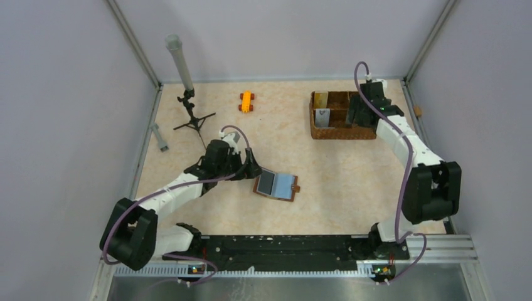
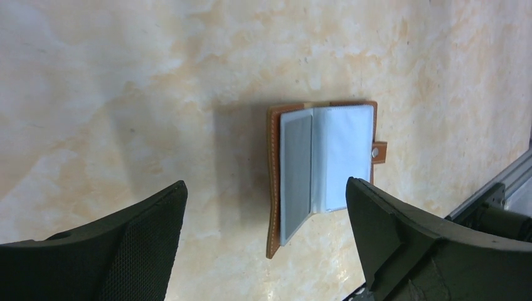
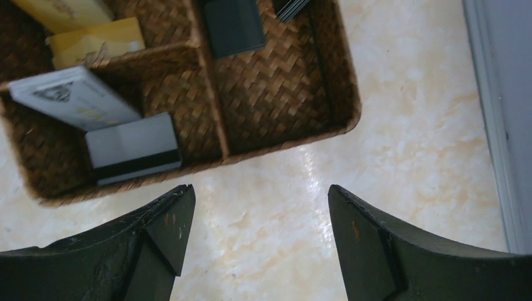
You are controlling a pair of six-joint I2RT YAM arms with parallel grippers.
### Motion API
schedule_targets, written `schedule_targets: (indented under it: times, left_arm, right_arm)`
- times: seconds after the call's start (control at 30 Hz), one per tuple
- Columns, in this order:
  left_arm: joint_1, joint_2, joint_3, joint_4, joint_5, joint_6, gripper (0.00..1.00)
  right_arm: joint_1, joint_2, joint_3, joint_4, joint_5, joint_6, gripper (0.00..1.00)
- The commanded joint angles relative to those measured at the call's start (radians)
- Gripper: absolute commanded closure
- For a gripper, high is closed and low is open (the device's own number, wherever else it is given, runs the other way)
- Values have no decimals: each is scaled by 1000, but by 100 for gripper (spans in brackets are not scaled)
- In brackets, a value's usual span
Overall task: Put the credit cards into the card holder
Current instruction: Insert the credit card into the card holder, then pick up the credit card from the storage box.
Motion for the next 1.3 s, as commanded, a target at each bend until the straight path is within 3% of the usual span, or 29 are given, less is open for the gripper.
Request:
schedule_targets:
  times: [0.0,0.23,0.63,0.83,1.27]
  left_arm:
    - [96,-72,50,-19,18,7,1]
    - [238,-132,88,-72,-12,45,1]
    - [303,-133,88,-109,-32,73,1]
    - [317,-125,83,-109,-19,70,1]
    - [324,-106,63,-88,25,47,1]
  right_arm:
    - [-82,77,98,65,-8,-82,20]
    - [-173,265,238,132,-52,-146,20]
    - [-220,548,499,212,30,-252,21]
    - [-222,658,621,169,60,-295,24]
    - [-222,650,629,167,140,-319,34]
